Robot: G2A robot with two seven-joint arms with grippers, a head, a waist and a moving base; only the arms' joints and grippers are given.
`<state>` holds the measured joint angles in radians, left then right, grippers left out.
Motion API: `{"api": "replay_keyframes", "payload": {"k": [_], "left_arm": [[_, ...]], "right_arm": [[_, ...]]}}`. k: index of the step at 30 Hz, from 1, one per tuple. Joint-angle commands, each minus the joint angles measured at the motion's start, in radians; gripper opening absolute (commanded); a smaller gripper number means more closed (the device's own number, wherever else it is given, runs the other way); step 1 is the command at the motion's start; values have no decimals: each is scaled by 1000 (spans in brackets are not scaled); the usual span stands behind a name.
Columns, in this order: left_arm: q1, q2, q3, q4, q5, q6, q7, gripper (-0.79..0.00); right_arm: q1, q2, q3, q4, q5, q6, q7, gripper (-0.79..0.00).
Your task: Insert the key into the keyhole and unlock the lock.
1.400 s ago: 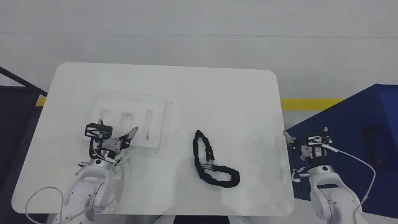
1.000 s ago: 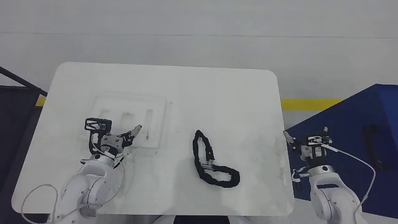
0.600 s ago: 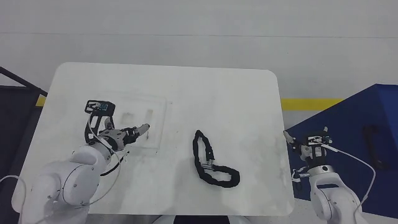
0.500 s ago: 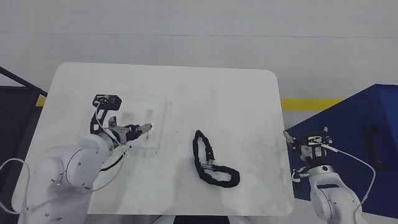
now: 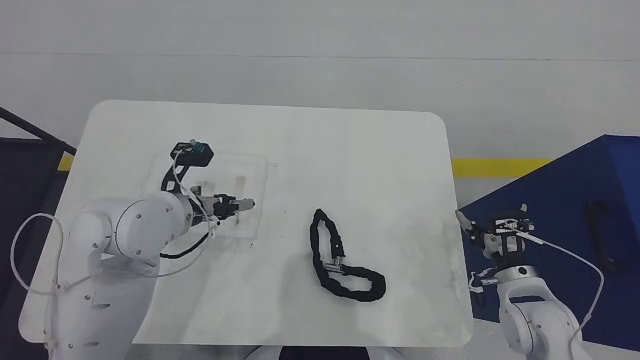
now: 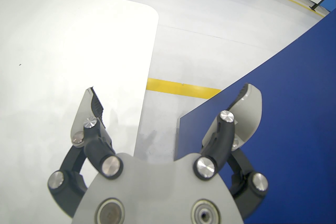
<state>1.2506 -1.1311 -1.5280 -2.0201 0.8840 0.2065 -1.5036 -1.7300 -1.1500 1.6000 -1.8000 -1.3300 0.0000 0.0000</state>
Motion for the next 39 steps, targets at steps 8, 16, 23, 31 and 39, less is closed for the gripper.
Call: {"api": "replay_keyframes", "payload": {"k": [8, 16, 23, 31, 39], "left_arm": [[13, 47, -39, -49, -42, 78, -32, 0], [-38, 92, -1, 30, -115, 78, -32, -9], [-72, 102, 17, 74, -154, 78, -32, 0], [-72, 102, 17, 74, -154, 78, -32, 0], [-145, 114, 93, 168, -224, 78, -32, 0]], "right_arm": [[0, 0, 0, 0, 0, 0, 0, 0], [0, 0, 0, 0, 0, 0, 0, 0], [0, 0, 0, 0, 0, 0, 0, 0], [0, 0, 0, 0, 0, 0, 0, 0], [0, 0, 0, 0, 0, 0, 0, 0]]}}
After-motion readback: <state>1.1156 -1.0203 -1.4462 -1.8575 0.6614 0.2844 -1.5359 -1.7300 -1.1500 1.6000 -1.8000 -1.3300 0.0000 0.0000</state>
